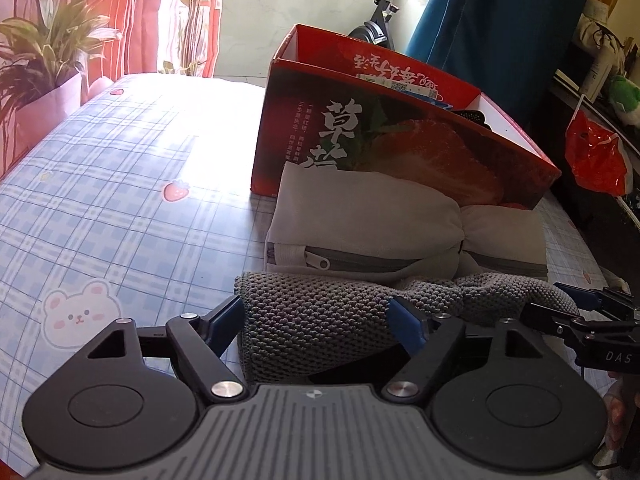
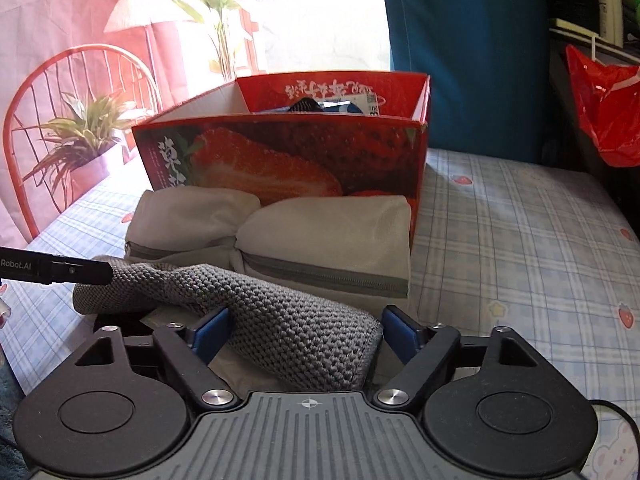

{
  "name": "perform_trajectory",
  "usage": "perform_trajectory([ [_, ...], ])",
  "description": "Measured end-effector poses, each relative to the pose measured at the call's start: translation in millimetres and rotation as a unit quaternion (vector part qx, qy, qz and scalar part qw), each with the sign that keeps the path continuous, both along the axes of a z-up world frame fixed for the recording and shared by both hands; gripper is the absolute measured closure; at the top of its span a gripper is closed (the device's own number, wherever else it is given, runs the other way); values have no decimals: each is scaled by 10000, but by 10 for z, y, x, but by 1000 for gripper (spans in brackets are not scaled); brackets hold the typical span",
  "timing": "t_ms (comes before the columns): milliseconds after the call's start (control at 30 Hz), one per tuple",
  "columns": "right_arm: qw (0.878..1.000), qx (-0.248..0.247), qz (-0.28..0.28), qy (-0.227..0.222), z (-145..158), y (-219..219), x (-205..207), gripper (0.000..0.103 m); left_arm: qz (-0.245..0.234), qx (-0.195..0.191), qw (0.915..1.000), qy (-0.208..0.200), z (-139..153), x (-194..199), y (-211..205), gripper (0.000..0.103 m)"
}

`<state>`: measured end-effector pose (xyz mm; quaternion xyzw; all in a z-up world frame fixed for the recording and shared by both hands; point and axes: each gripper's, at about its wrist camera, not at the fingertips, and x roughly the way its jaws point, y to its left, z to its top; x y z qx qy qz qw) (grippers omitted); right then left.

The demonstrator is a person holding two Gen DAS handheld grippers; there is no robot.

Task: Organize soft objects
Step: 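Close the left tool on the grey knit cloth while the right tool grasps it too, then lift the grey cloth with both tools and carry it into the red box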

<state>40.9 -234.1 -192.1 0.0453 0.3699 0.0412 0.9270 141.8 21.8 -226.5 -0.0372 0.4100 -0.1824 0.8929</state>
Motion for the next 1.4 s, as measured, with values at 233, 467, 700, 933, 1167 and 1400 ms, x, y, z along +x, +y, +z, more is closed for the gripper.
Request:
perform_trajectory([
  [233,9997,-75,108,208,-55,27,158,59,-344,203,9992,-43,-132,72,-197,18],
  [467,9993,-186,246,223,-2,91,196,71,-150,332,9993,-12,-162,118,-147,68],
  [700,9991,-143,390,122,107,129,181,76,37,145,9999,-79,-69,119,-48,85],
  [933,9990,-3,452,-25,227,129,177,79,86,50,9997,-245,78,40,-2,90],
  [1167,9984,123,521,-160,304,141,207,82,131,-20,9989,-446,223,-58,77,92],
  [1400,9971,285,509,-479,523,104,222,82,168,-126,9970,-748,456,-62,87,92],
])
